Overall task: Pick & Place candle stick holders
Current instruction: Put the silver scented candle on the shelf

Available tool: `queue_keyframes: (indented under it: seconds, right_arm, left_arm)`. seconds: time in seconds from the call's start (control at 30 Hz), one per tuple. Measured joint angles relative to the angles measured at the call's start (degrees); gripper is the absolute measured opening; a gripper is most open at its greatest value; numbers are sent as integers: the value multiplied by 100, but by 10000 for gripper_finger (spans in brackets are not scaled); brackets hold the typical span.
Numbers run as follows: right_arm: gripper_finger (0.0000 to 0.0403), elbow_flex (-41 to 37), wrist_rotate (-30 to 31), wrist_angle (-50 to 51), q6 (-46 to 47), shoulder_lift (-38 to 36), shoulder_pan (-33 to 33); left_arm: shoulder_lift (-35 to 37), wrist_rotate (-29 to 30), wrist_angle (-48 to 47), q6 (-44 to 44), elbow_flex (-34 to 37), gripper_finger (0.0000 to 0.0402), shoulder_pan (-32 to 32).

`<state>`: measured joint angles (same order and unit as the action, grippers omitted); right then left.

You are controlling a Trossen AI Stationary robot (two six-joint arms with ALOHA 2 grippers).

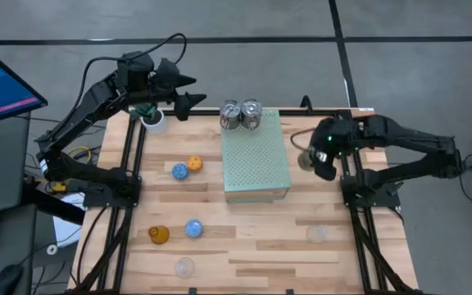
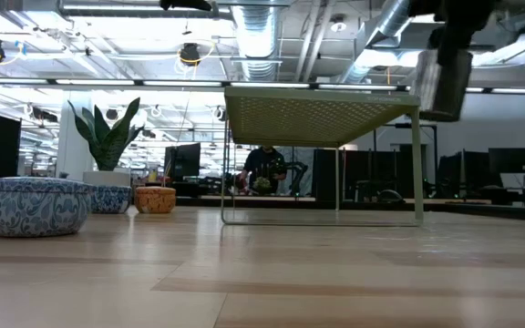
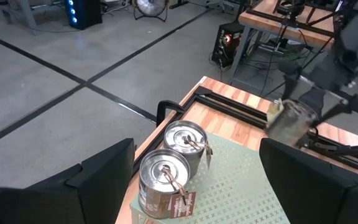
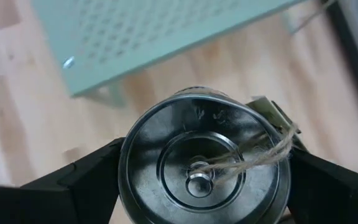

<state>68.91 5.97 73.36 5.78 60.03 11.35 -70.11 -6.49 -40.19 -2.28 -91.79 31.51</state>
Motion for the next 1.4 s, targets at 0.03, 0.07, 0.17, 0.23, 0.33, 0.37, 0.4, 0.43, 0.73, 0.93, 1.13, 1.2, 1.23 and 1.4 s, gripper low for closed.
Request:
queue_keyframes:
  seconds: [0.03,0.07,0.17,0.23,0.33,0.37,0.4,0.43,0.73,0.93,1.13,1.2,1.23,1.4]
  right_arm:
    - [355,95,81,-6,-153,8,148]
    - [356,215,158,-8,-304,50,297]
    - [356,594,322,-83,-693,250,732]
    - [356,875,333,-169,-985,423,979]
    - [356,1279,310,-472,-1466,771,1278]
    - [356,1404,297,-555,-1606,901,1362]
    - [357,1536,288,-634,-1729,1050,1446]
    - [357,1673,281,-720,-1858,1195,1522]
    - [356,2668,-248,-936,-2510,2550,1991]
    - [357,2876,-477,-877,-2634,3108,2083]
    - [357,2880,-621,-736,-2739,3414,2078]
    - [357,2880,-607,-727,-2753,3437,2093]
    - [357,2885,-609,-759,-2785,3446,2101]
    - [358,2885,-608,-792,-2826,3475,2108]
  left_arm:
    - [0,-2,1,-1,0,346,0]
    - [0,-2,4,-3,0,346,0]
    - [0,-2,20,-14,0,346,0]
    - [0,0,24,-15,0,346,0]
    - [0,-1,41,-15,0,346,0]
    - [0,-2,44,-15,0,346,0]
    - [0,-2,44,-15,0,346,0]
    - [0,-2,44,-15,0,346,0]
    - [0,0,44,-15,0,346,0]
    - [0,-1,44,-15,0,346,0]
    - [0,-1,44,-13,0,346,0]
    - [0,0,44,18,0,346,0]
    - [0,1,44,32,0,346,0]
    - [0,1,44,37,0,346,0]
